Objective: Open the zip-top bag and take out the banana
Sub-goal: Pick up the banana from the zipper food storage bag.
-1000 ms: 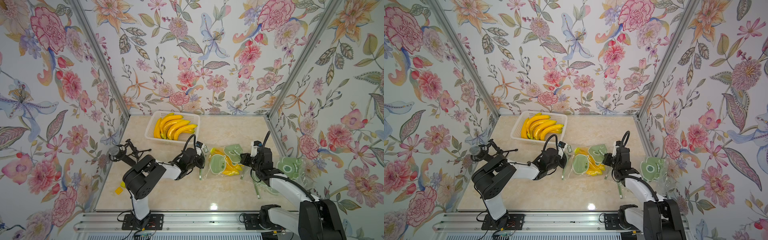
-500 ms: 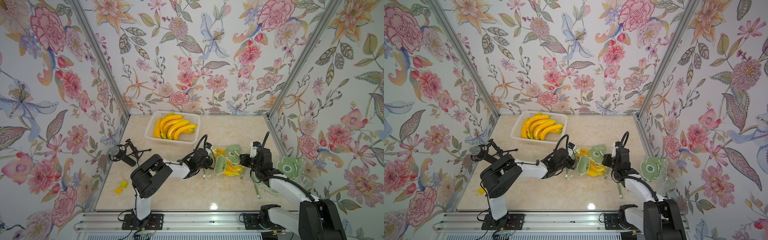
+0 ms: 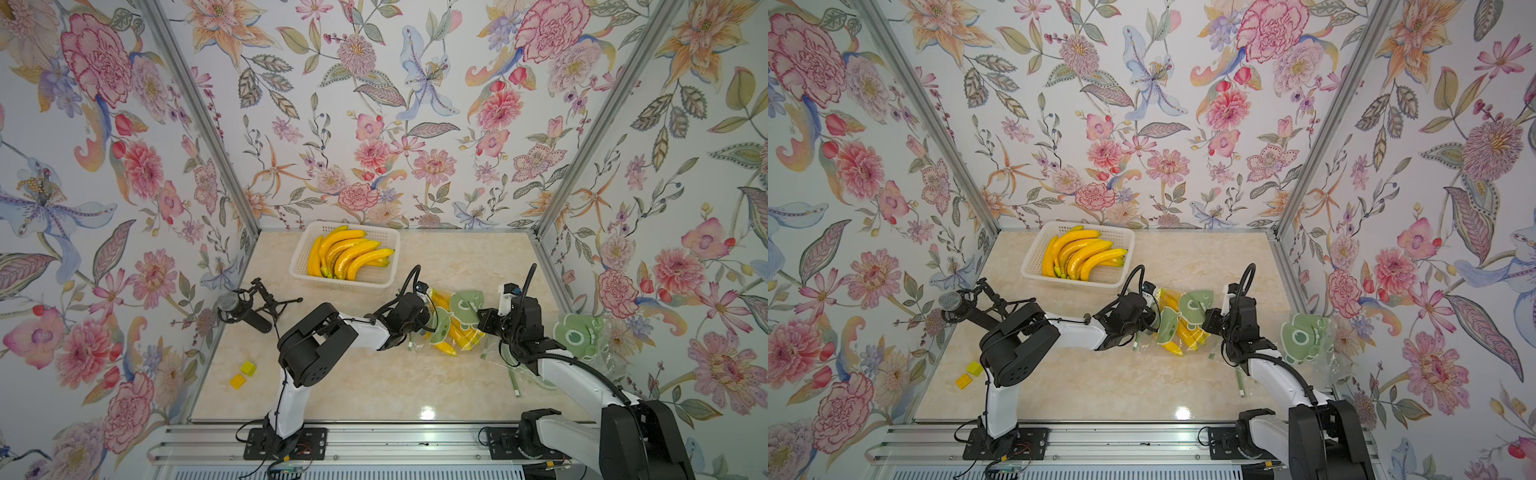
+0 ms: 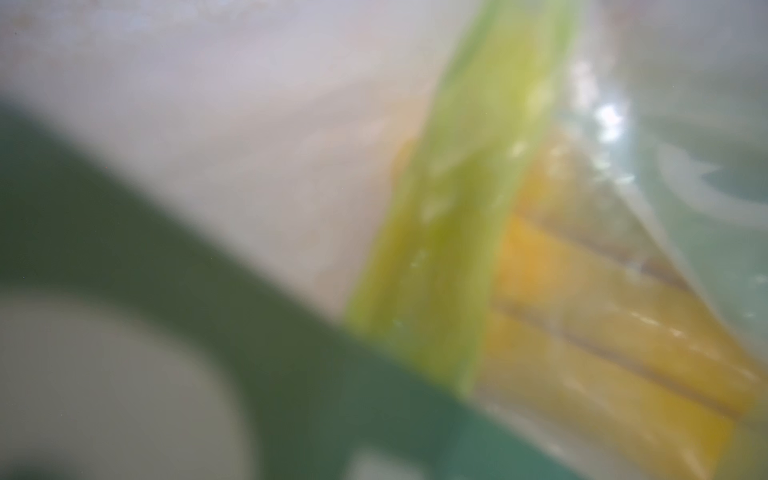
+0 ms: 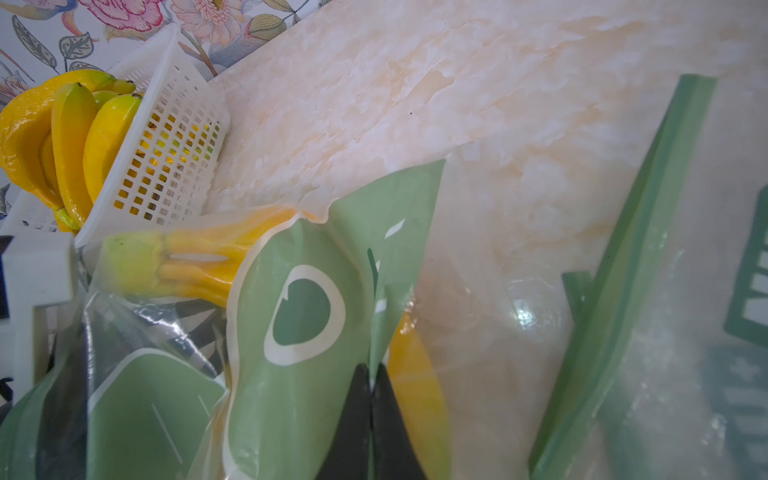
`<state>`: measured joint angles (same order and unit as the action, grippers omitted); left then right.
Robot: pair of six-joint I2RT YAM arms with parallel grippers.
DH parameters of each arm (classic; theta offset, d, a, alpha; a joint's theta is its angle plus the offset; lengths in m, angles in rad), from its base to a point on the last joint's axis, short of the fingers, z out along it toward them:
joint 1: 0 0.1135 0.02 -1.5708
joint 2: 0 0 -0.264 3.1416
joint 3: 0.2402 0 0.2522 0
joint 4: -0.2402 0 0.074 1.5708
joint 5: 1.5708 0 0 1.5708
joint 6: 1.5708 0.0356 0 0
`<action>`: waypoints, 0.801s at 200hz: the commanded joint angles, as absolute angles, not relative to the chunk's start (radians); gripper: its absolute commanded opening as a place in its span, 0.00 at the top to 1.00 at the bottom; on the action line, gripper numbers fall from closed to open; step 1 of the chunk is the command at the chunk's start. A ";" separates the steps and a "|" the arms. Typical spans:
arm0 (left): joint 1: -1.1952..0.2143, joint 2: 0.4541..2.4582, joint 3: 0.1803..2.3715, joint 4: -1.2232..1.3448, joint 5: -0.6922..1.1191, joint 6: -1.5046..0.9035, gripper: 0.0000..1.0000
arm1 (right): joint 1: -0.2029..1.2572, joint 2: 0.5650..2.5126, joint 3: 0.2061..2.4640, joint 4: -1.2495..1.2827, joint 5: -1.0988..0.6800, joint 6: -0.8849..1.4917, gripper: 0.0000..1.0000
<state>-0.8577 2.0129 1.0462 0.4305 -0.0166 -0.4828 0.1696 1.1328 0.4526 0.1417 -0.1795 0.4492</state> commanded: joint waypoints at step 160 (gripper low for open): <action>-0.937 1.574 0.579 0.581 -0.302 -0.852 0.72 | 0.150 0.994 0.413 0.101 0.002 0.507 1.00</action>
